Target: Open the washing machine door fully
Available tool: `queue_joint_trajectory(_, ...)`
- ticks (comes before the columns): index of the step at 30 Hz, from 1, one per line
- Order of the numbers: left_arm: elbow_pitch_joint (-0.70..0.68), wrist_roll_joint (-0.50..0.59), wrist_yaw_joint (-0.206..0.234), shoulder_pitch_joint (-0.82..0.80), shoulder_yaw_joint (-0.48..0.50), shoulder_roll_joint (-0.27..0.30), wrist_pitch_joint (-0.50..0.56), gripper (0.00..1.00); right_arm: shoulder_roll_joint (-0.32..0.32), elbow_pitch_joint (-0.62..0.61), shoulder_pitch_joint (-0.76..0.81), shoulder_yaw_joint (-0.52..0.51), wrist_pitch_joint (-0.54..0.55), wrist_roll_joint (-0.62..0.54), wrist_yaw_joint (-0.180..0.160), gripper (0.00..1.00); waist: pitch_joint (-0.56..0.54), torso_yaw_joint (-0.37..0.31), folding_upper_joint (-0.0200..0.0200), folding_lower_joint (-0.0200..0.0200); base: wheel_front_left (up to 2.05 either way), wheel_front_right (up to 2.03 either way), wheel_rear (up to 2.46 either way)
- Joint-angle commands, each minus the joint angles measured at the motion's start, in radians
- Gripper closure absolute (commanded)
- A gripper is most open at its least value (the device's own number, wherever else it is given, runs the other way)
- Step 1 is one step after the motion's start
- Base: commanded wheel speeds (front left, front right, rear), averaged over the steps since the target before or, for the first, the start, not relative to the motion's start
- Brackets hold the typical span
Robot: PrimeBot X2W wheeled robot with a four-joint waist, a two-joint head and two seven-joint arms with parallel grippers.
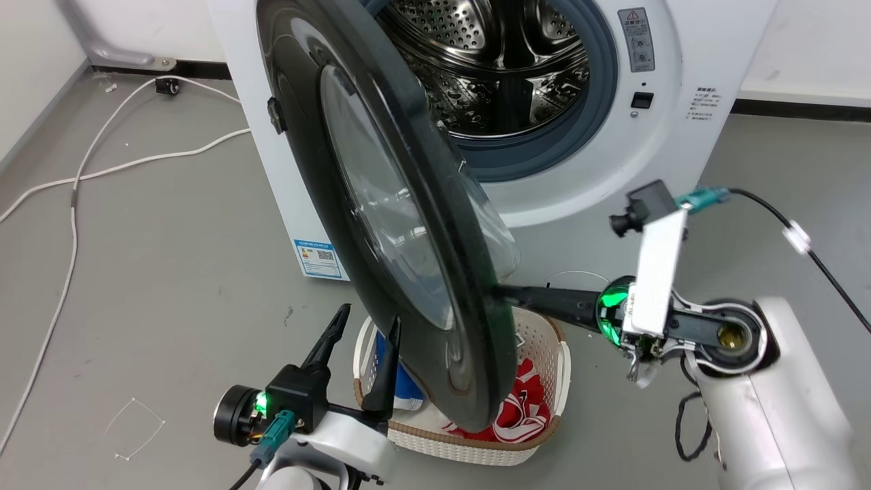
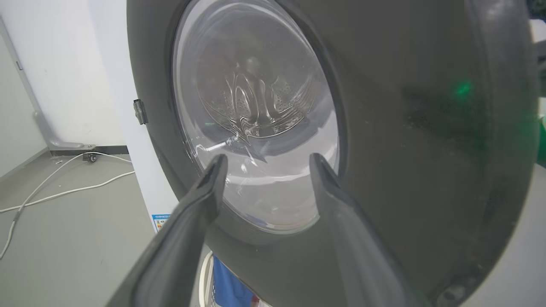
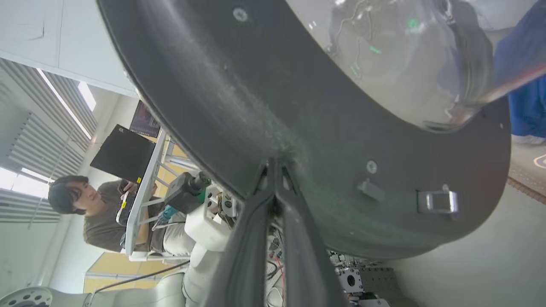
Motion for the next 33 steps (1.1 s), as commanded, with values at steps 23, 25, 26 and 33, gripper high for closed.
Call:
queue_joint_trajectory(23,0.017,0.009,0.025,0.068,0.094,0.033,-0.003,0.00,-0.052,-0.322,0.507,-0.109,-1.021,-0.435,-0.001,0.00,-0.050,-0.139,0.0000,0.0001,0.00,0.00,0.00)
queue_joint_trajectory(25,0.014,0.007,0.027,0.069,0.102,0.036,-0.002,0.00,-0.066,-0.335,0.524,-0.131,-1.067,-0.529,-0.001,0.00,-0.051,-0.147,0.0000,0.0001,0.00,0.00,0.00)
queue_joint_trajectory(26,0.012,0.007,0.028,0.070,0.106,0.037,-0.003,0.00,-0.070,-0.341,0.531,-0.142,-1.088,-0.586,-0.001,0.00,-0.051,-0.151,0.0000,0.0001,0.00,0.00,0.00)
queue_joint_trajectory(33,0.008,0.015,0.035,0.078,0.118,0.042,-0.003,0.00,-0.064,-0.385,0.556,-0.211,-1.165,-0.995,-0.001,0.00,-0.052,-0.162,0.0000,0.0001,0.00,0.00,0.00)
